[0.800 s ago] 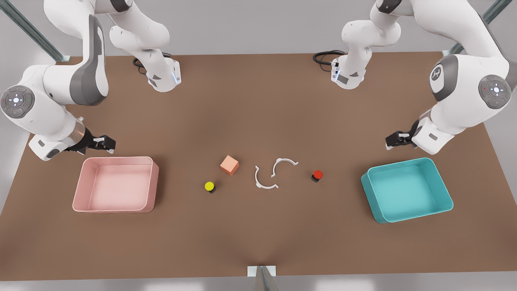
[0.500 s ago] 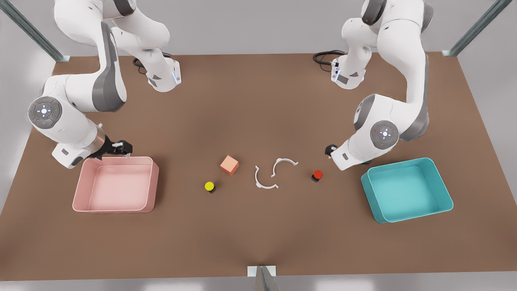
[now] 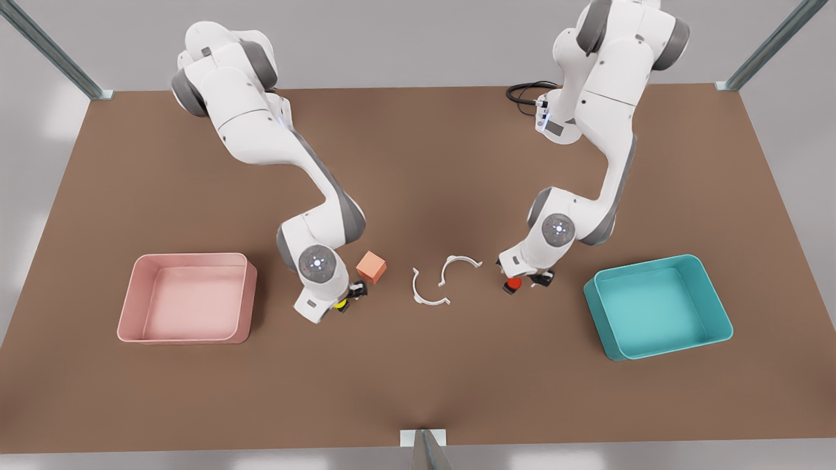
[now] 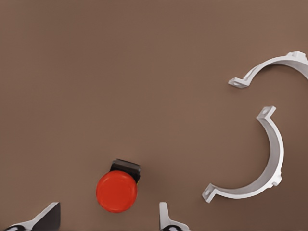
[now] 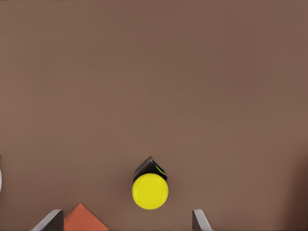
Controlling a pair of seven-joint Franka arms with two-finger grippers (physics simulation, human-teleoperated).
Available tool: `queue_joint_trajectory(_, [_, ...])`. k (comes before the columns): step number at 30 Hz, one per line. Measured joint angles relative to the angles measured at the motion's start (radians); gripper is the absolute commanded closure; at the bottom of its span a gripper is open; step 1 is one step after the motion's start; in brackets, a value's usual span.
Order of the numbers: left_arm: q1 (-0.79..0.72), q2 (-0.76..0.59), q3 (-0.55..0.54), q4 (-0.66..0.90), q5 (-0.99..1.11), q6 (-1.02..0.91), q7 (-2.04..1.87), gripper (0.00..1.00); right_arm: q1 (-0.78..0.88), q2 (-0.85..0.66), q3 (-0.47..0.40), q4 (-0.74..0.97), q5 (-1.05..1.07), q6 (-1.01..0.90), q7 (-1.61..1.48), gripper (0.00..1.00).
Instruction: Place the red button in the blue storage box with the left arm, and place the yellow button in the pink storage box with the right arm
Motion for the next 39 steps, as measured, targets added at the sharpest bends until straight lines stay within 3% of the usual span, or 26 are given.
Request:
queue_joint_trajectory(5, [-0.002,0.082,0.001,-0.004,0.0,0.086,0.02,0.0,-0.006,0.034,-0.001,-0.051,0.001,0.091,0.098,0.0])
queue_joint_trajectory(6, [-0.003,0.092,0.0,-0.004,0.0,0.096,0.023,0.04,-0.004,0.025,0.003,-0.092,0.002,0.111,0.115,0.0])
queue_joint_trajectory(7, [-0.003,0.098,0.0,-0.005,0.0,0.105,0.026,0.16,-0.002,0.016,0.007,-0.126,0.002,0.129,0.131,0.0])
queue_joint_trajectory(8, [-0.003,0.101,0.0,-0.005,0.0,0.112,0.029,0.22,-0.002,0.007,0.012,-0.154,0.002,0.144,0.147,0.0])
queue_joint_trajectory(12, [-0.003,0.104,0.0,-0.003,0.0,0.131,0.039,0.23,-0.051,-0.013,0.048,-0.241,0.001,0.218,0.198,0.0])
queue_joint_trajectory(15, [-0.002,0.104,0.0,-0.003,0.001,0.14,0.045,0.42,-0.062,-0.006,0.05,-0.262,0.0,0.275,0.229,0.0])
queue_joint_trajectory(16, [-0.001,0.104,0.0,-0.003,0.001,0.141,0.046,0.44,-0.065,-0.003,0.049,-0.266,-0.001,0.295,0.239,0.0])
queue_joint_trajectory(19, [-0.001,0.102,0.0,-0.002,0.002,0.146,0.05,0.45,-0.077,0.01,0.046,-0.291,-0.002,0.359,0.264,0.0])
queue_joint_trajectory(22, [0.002,0.086,0.0,0.002,0.002,0.147,0.054,0.47,-0.078,0.014,0.046,-0.307,-0.001,0.409,0.285,0.28])
queue_joint_trajectory(28, [0.09,-0.057,0.002,0.003,0.005,0.085,0.078,0.47,-0.076,0.015,0.046,-0.31,0.0,0.458,0.317,0.52])
queue_joint_trajectory(32, [0.284,-0.161,-0.001,0.01,-0.003,-0.027,0.152,0.47,-0.077,0.004,0.046,-0.304,0.002,0.471,0.328,0.54])
queue_joint_trajectory(38, [0.499,-0.122,0.004,0.052,-0.056,-0.118,0.353,0.46,-0.164,-0.143,0.051,-0.295,0.004,0.394,0.308,0.54])
queue_joint_trajectory(39, [0.506,-0.098,0.005,0.069,-0.062,-0.126,0.386,0.28,-0.2,-0.183,0.055,-0.312,0.004,0.369,0.297,0.54])
